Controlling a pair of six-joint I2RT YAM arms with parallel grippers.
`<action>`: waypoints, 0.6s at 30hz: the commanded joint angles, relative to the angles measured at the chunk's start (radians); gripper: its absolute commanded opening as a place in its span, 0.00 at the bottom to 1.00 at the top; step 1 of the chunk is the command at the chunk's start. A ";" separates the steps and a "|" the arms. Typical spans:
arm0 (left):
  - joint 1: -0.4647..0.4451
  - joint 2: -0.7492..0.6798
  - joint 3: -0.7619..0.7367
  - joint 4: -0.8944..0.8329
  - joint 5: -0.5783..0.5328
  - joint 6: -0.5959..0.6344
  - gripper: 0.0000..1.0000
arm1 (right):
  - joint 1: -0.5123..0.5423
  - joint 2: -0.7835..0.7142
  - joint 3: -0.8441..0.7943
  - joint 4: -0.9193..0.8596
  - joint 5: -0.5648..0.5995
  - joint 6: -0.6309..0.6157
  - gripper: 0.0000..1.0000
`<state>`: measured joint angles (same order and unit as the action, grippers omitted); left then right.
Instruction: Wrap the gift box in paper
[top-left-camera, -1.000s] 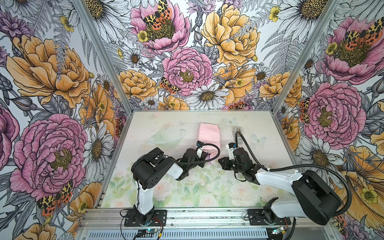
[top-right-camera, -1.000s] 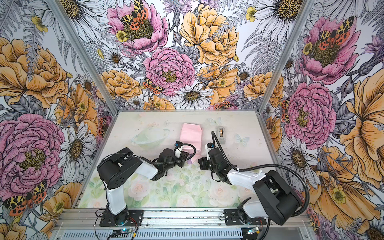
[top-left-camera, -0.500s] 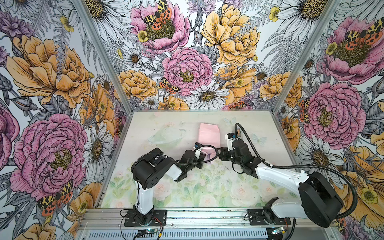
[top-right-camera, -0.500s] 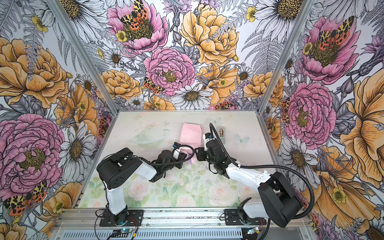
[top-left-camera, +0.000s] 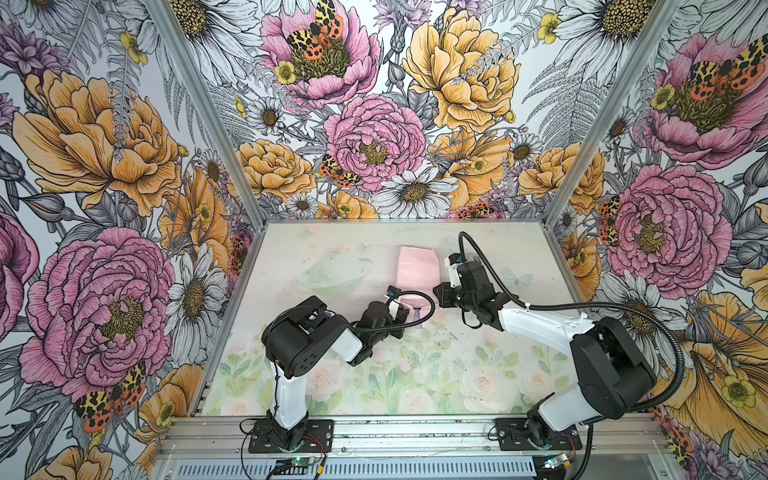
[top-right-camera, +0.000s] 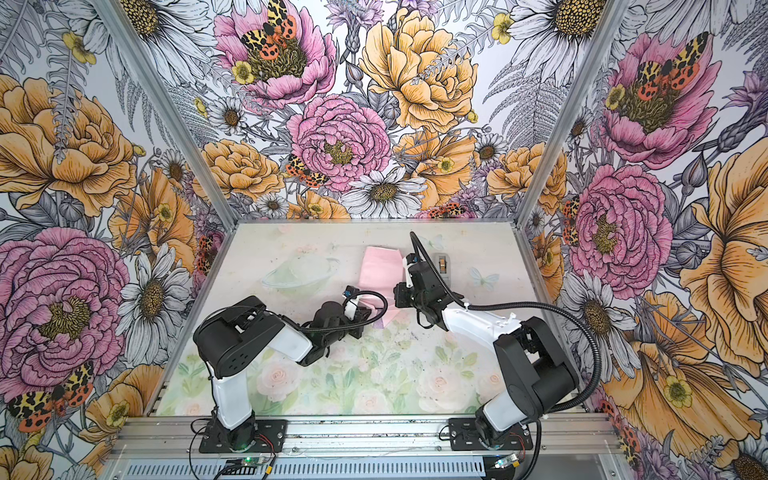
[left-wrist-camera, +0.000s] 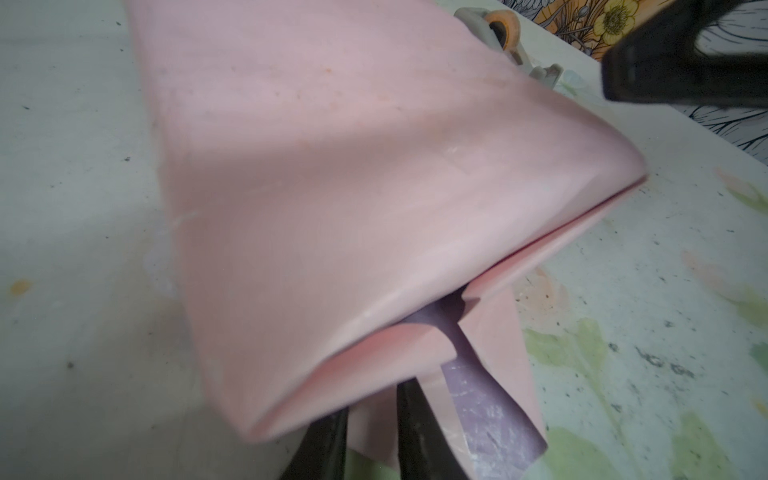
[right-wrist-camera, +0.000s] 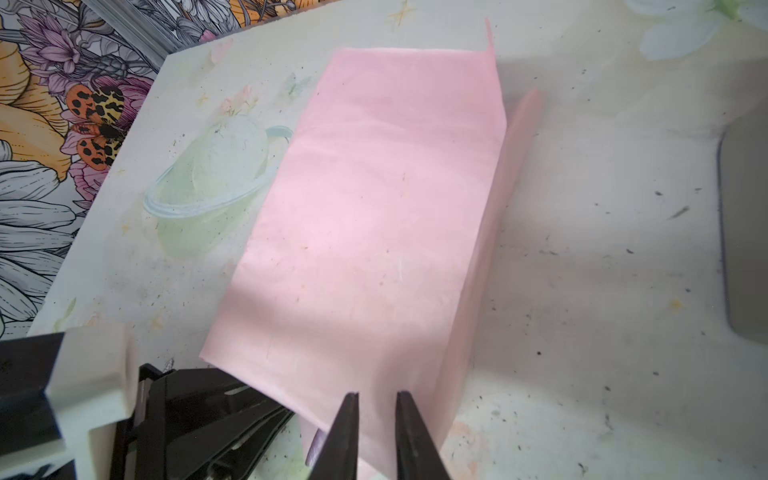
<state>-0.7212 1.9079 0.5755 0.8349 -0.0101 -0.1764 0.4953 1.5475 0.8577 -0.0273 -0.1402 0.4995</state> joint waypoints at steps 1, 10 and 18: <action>0.011 0.006 0.002 -0.014 -0.010 0.003 0.23 | -0.009 0.035 0.045 -0.024 -0.035 -0.033 0.17; 0.001 0.057 0.073 -0.021 0.013 0.000 0.23 | -0.011 0.083 0.049 -0.070 -0.071 -0.052 0.13; 0.001 0.112 0.135 -0.037 0.012 0.003 0.23 | -0.011 0.082 0.042 -0.079 -0.081 -0.052 0.12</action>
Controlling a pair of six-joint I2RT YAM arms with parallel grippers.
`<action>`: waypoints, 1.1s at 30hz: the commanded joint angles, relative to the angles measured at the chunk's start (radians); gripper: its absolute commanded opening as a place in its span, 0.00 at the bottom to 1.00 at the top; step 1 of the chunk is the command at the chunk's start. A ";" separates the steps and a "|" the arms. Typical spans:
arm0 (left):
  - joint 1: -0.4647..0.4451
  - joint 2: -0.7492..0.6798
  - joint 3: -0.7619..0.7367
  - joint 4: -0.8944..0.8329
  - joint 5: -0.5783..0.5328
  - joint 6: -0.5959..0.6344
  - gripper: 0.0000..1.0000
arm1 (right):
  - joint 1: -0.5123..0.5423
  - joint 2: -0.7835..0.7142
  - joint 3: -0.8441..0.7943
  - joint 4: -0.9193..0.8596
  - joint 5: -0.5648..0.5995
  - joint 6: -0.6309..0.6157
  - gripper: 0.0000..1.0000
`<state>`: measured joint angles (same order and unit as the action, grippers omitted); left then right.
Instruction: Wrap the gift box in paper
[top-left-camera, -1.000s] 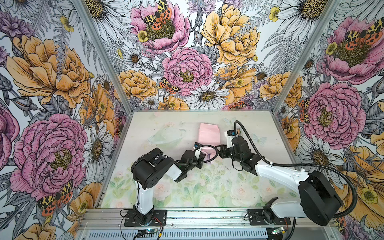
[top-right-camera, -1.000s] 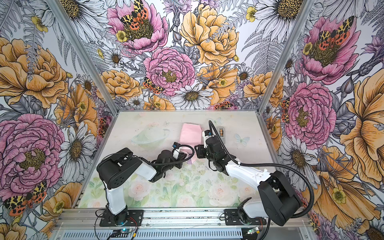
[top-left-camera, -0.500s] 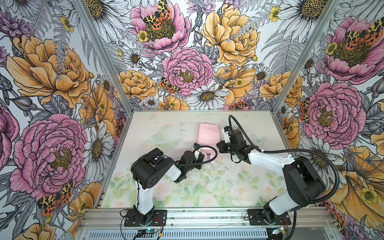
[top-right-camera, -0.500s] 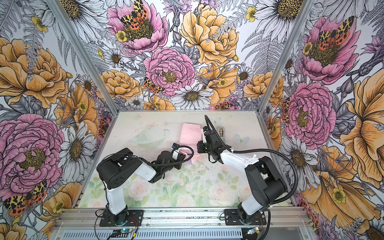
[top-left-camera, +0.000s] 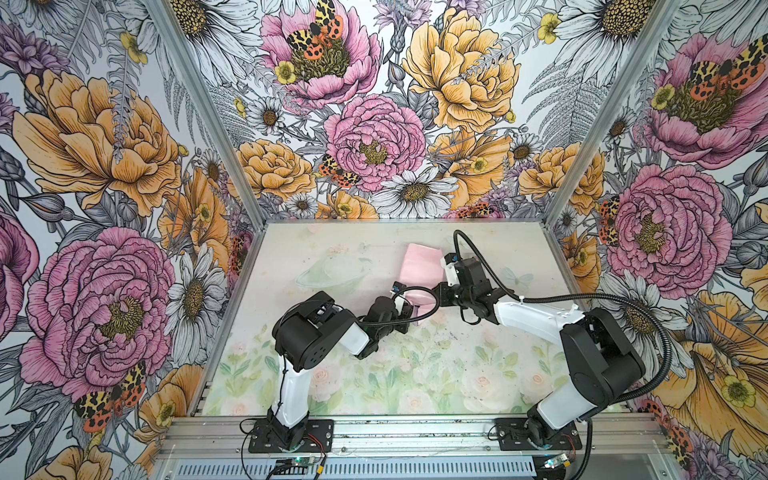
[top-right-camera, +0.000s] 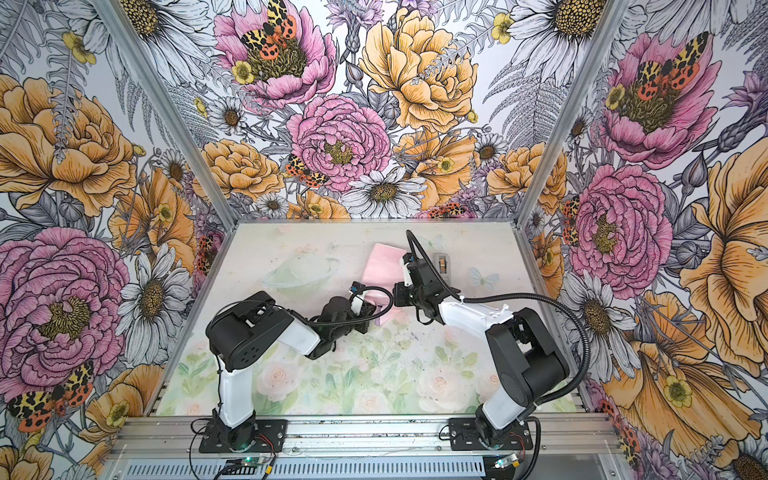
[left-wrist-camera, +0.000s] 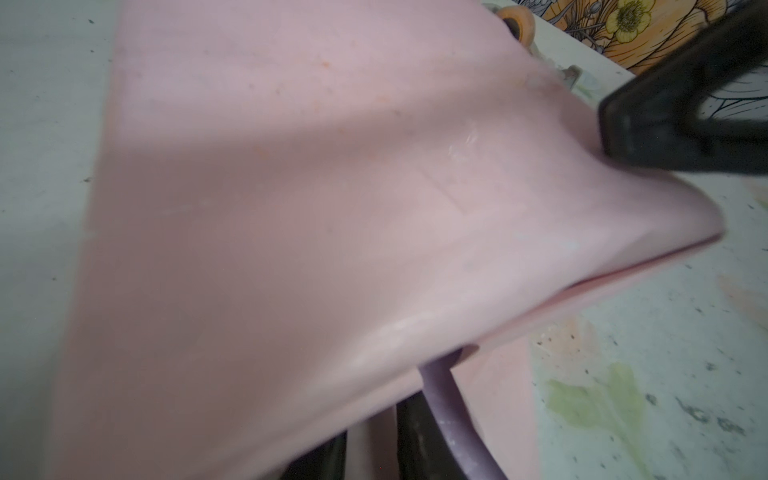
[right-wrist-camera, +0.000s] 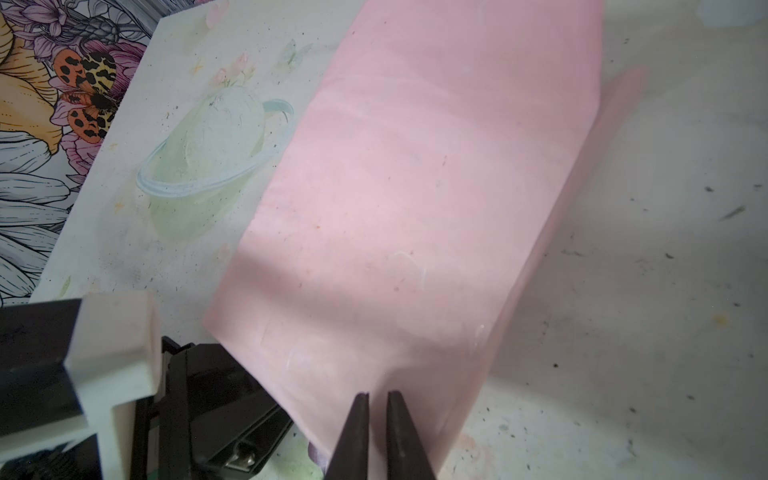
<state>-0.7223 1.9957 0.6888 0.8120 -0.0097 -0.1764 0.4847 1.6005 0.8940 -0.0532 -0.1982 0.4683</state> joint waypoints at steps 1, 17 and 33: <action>0.002 0.028 0.023 -0.015 0.010 0.003 0.23 | 0.001 0.030 0.005 -0.053 -0.021 -0.020 0.12; 0.071 -0.042 -0.050 -0.059 -0.013 -0.039 0.23 | -0.001 0.021 0.001 -0.066 -0.022 -0.026 0.11; 0.016 0.006 0.029 -0.119 0.042 -0.040 0.23 | 0.002 0.021 0.004 -0.068 -0.043 -0.027 0.10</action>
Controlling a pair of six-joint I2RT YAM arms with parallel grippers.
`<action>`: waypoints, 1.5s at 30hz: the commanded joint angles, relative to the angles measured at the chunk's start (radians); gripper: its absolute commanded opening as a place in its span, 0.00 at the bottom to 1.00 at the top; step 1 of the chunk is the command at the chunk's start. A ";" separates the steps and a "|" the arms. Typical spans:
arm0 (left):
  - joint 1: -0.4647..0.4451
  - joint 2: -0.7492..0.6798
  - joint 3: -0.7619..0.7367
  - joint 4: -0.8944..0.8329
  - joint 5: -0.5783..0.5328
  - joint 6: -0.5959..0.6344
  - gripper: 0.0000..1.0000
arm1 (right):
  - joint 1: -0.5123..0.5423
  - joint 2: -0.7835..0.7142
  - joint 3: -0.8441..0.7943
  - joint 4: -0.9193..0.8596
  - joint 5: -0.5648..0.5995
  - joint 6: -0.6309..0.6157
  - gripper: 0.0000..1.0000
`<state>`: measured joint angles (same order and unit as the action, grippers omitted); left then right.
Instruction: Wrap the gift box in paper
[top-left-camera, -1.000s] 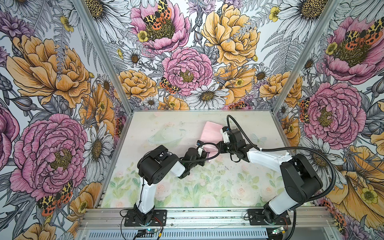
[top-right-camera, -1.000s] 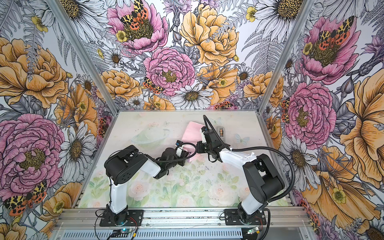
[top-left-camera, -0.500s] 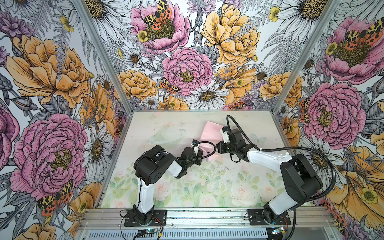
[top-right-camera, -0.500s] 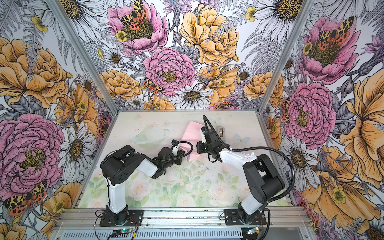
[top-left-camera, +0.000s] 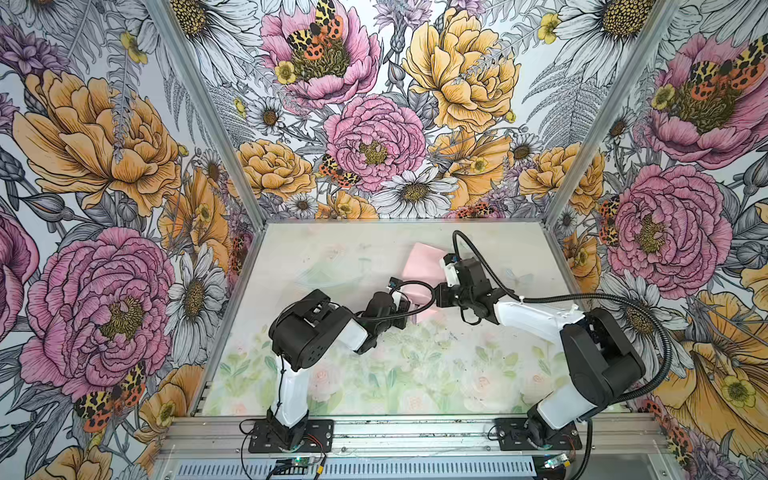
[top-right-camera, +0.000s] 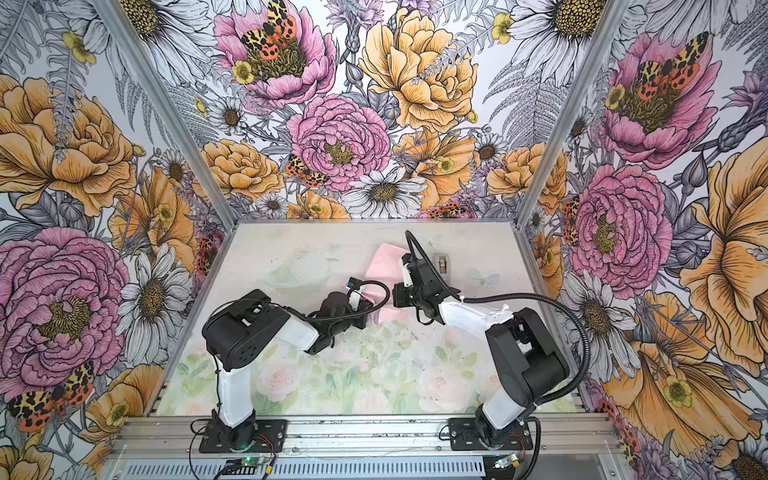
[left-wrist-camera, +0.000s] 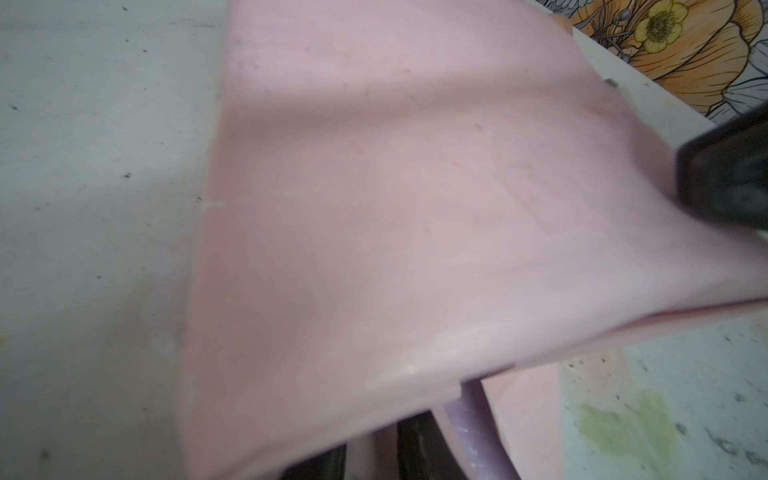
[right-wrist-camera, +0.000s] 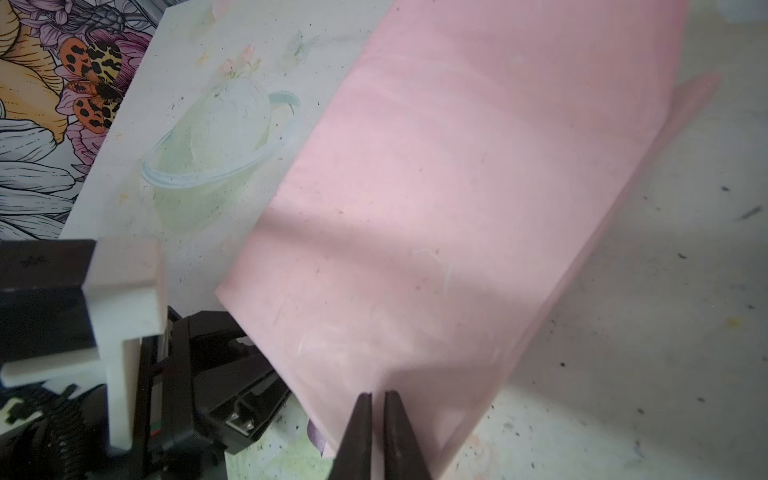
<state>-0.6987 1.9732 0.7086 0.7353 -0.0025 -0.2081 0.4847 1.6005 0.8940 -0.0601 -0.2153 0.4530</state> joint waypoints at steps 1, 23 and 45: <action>-0.007 0.029 0.008 -0.051 0.033 -0.010 0.22 | 0.002 0.020 0.004 -0.061 -0.026 -0.011 0.10; 0.092 -0.099 -0.014 -0.121 0.070 -0.025 0.22 | 0.002 0.012 -0.009 -0.061 -0.030 -0.013 0.10; 0.030 -0.109 0.084 -0.221 0.071 0.012 0.22 | 0.011 0.011 -0.013 -0.061 -0.037 -0.011 0.09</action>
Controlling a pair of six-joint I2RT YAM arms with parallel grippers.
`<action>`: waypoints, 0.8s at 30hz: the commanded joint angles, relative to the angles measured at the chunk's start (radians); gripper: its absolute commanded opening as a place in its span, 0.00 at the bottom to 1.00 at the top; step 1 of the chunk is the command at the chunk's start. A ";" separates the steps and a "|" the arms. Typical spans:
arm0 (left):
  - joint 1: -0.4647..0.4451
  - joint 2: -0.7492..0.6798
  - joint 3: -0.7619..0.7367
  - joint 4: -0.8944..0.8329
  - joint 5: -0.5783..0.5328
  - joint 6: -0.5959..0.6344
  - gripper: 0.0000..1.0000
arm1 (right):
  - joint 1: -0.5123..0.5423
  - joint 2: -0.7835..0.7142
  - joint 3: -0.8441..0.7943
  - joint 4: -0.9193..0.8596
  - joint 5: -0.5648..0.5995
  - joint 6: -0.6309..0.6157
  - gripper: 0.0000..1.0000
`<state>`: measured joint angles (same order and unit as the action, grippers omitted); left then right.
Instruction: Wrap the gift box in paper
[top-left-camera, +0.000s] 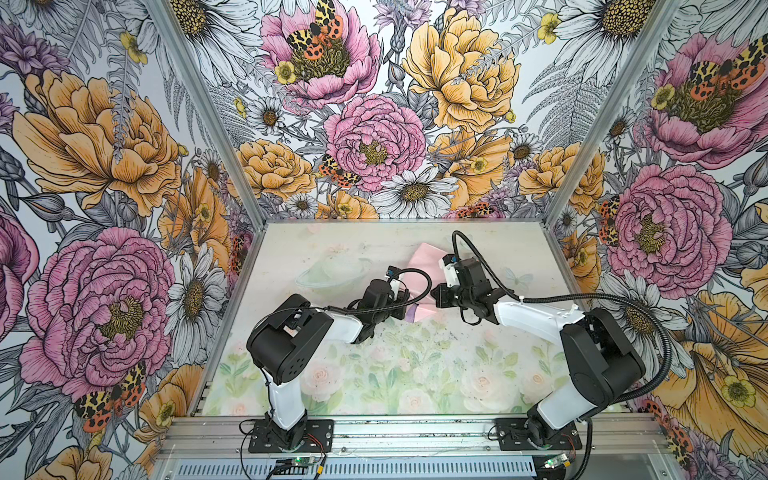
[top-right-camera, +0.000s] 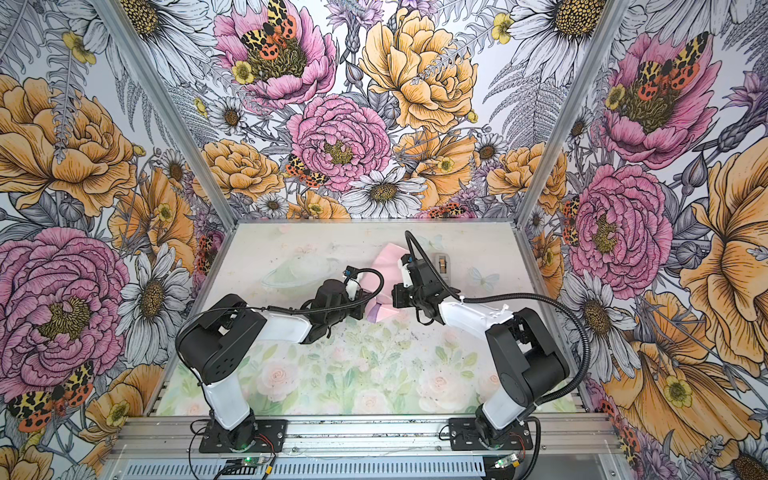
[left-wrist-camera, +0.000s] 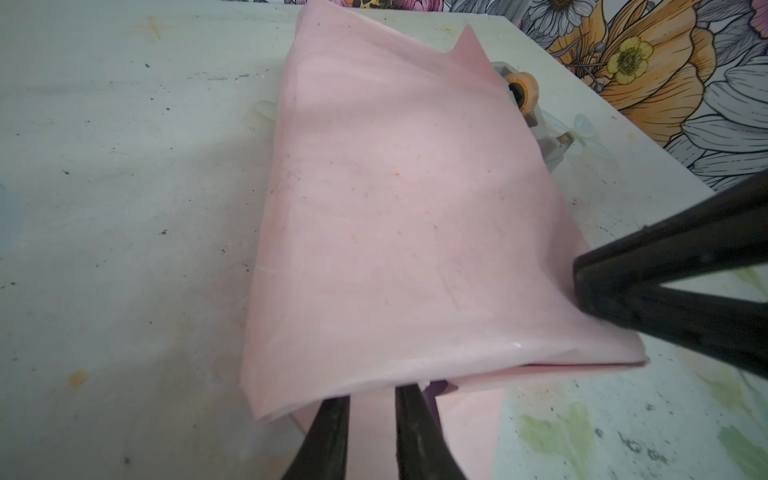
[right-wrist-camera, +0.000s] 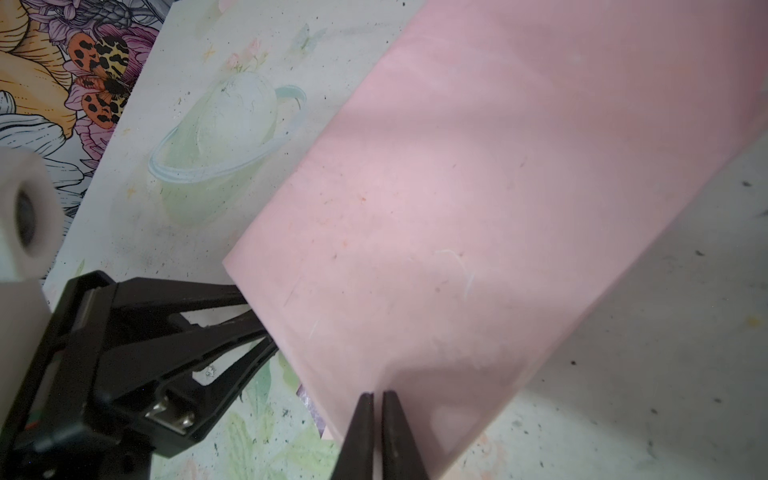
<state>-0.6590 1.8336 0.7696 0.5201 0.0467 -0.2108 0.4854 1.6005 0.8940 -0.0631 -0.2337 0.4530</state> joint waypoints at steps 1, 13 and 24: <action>-0.010 0.033 0.024 -0.005 0.024 0.014 0.22 | 0.010 0.011 -0.012 -0.057 -0.019 -0.011 0.09; 0.008 -0.262 -0.016 -0.235 -0.051 -0.053 0.46 | -0.001 -0.117 -0.022 -0.062 -0.035 0.012 0.30; 0.149 -0.182 0.339 -0.709 0.075 -0.148 0.62 | -0.122 -0.154 0.004 -0.162 -0.045 0.094 0.49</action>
<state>-0.5297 1.5848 1.0538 -0.0540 0.0460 -0.3363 0.3897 1.4124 0.8722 -0.1810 -0.2615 0.5144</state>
